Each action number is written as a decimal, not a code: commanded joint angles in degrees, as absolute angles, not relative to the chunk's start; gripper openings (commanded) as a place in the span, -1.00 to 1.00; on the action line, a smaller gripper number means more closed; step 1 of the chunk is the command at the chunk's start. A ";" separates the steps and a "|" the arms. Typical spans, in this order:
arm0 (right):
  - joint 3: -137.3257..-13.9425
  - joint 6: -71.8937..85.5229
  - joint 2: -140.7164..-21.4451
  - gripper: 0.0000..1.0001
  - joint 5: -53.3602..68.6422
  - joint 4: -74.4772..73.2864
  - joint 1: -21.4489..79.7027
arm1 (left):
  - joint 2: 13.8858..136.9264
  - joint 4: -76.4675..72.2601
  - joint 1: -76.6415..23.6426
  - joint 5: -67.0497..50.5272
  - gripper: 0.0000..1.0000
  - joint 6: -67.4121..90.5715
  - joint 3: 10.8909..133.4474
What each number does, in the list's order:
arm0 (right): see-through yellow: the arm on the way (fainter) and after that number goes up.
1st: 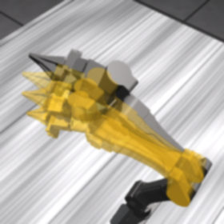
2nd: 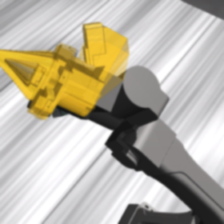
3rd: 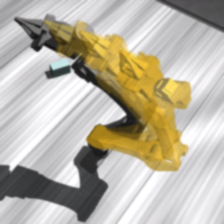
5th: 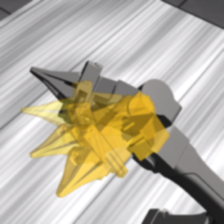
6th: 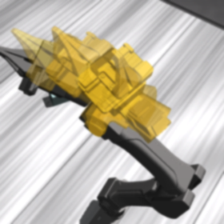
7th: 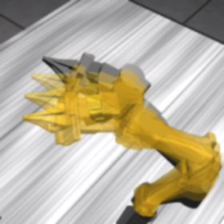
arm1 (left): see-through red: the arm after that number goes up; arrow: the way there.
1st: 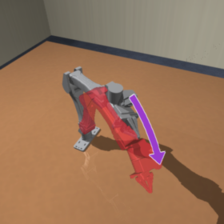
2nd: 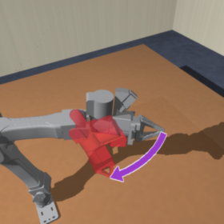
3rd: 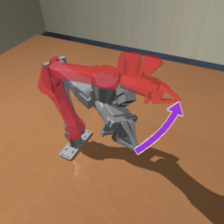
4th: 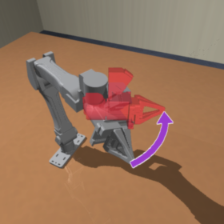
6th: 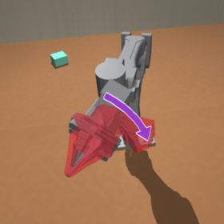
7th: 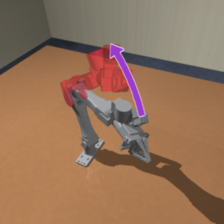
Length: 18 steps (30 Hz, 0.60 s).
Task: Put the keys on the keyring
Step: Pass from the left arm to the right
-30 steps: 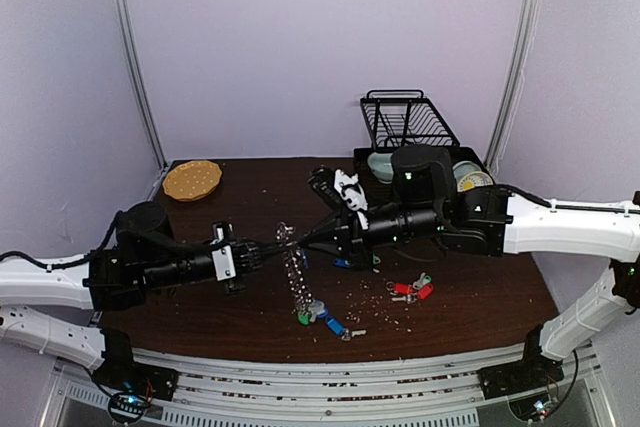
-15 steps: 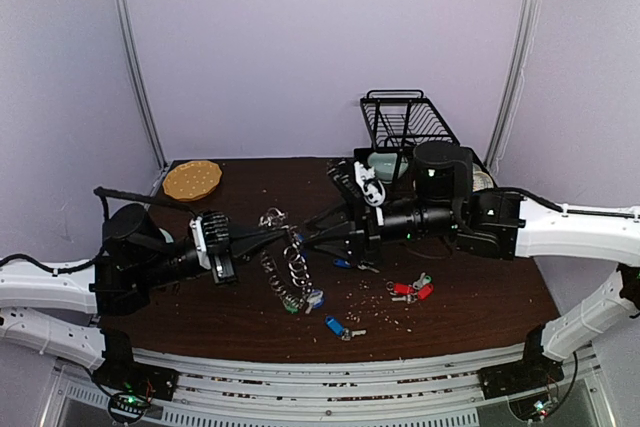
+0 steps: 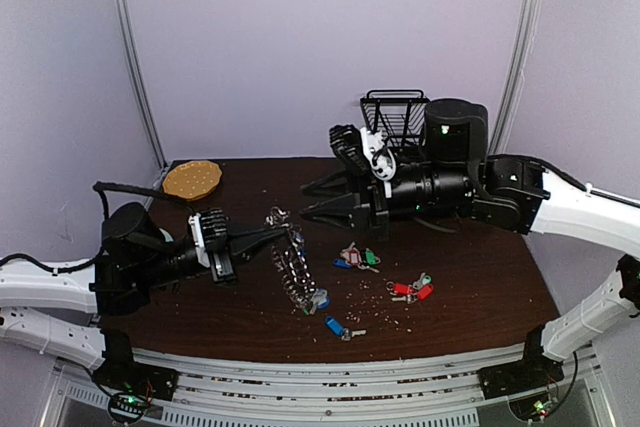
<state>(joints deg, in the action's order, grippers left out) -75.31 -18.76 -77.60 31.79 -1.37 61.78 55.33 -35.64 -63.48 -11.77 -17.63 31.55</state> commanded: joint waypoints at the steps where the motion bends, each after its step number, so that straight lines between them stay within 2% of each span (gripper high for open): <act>1: -79.58 -24.82 -81.09 -0.39 32.01 -9.51 62.84 | 54.91 -40.09 -63.92 -12.04 -1.00 -16.26 34.22; 6: -79.45 -24.96 -82.00 -0.64 32.13 -10.12 62.96 | 55.11 -39.60 -64.25 -11.96 -1.00 -16.34 34.52; 10: -78.96 -24.24 -82.27 -0.73 30.95 -9.17 63.01 | 55.36 -39.70 -64.46 -12.13 -1.00 -16.67 34.50; 14: -79.09 -23.92 -82.44 -1.00 30.28 -8.82 62.95 | 55.35 -39.35 -64.64 -12.22 -1.00 -16.96 34.54; 18: -79.01 -24.37 -82.28 -1.00 29.81 -9.09 63.04 | 55.04 -39.04 -64.60 -12.20 -1.00 -16.67 34.50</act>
